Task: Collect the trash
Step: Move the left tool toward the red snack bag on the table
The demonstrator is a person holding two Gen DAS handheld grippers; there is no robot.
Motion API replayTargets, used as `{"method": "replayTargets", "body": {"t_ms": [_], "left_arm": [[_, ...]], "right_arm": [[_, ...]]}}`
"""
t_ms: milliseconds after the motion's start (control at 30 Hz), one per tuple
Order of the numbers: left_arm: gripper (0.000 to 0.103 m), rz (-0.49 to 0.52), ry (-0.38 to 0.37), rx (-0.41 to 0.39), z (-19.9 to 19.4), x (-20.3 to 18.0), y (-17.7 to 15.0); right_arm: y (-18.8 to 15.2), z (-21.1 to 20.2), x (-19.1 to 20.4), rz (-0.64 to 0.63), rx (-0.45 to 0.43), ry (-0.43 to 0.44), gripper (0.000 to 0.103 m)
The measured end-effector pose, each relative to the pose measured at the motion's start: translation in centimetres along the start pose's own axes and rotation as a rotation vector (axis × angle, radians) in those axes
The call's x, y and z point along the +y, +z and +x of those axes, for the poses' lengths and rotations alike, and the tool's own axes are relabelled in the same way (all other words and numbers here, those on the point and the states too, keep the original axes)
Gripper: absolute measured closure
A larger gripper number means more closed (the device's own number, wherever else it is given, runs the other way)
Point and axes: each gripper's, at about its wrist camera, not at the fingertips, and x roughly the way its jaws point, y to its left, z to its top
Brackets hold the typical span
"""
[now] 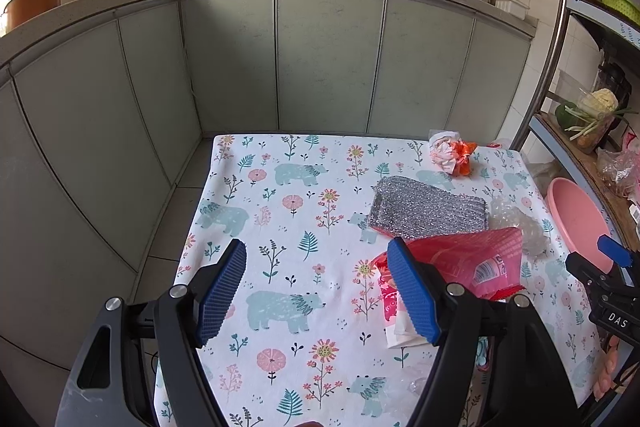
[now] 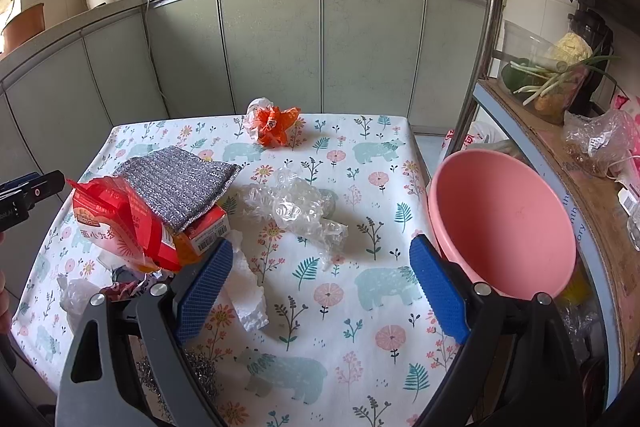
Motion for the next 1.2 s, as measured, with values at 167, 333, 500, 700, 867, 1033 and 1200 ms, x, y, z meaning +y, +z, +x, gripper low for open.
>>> {"method": "replayTargets", "body": {"t_ms": [167,333,500,700,867,1033,1200], "left_arm": [[0.031,-0.007,0.010,0.011,0.1,0.1,0.0],[0.031,-0.012,0.021,0.015,0.0,0.2,-0.1],[0.031,-0.018,0.029,0.017,-0.2,0.2,0.0],[0.031,-0.023,0.035,0.016,-0.5,0.3,0.0],[0.031,-0.026,0.039,0.013,-0.8,0.5,-0.1],[0.031,-0.028,0.041,0.012,-0.9,0.6,0.0],[0.031,-0.028,0.044,0.010,-1.0,0.6,-0.1]], "right_arm": [[0.0,0.0,0.0,0.000,0.000,0.001,0.012],[-0.1,-0.1,-0.1,0.000,0.000,0.000,0.012],[-0.1,-0.1,-0.1,-0.001,0.000,0.001,0.012],[0.0,-0.5,0.0,-0.001,-0.002,0.001,0.012],[-0.1,-0.5,-0.1,-0.001,-0.004,0.001,0.012],[0.0,-0.6,-0.2,-0.002,-0.005,0.001,0.012],[-0.1,-1.4,0.1,-0.002,-0.013,-0.001,0.012]]}}
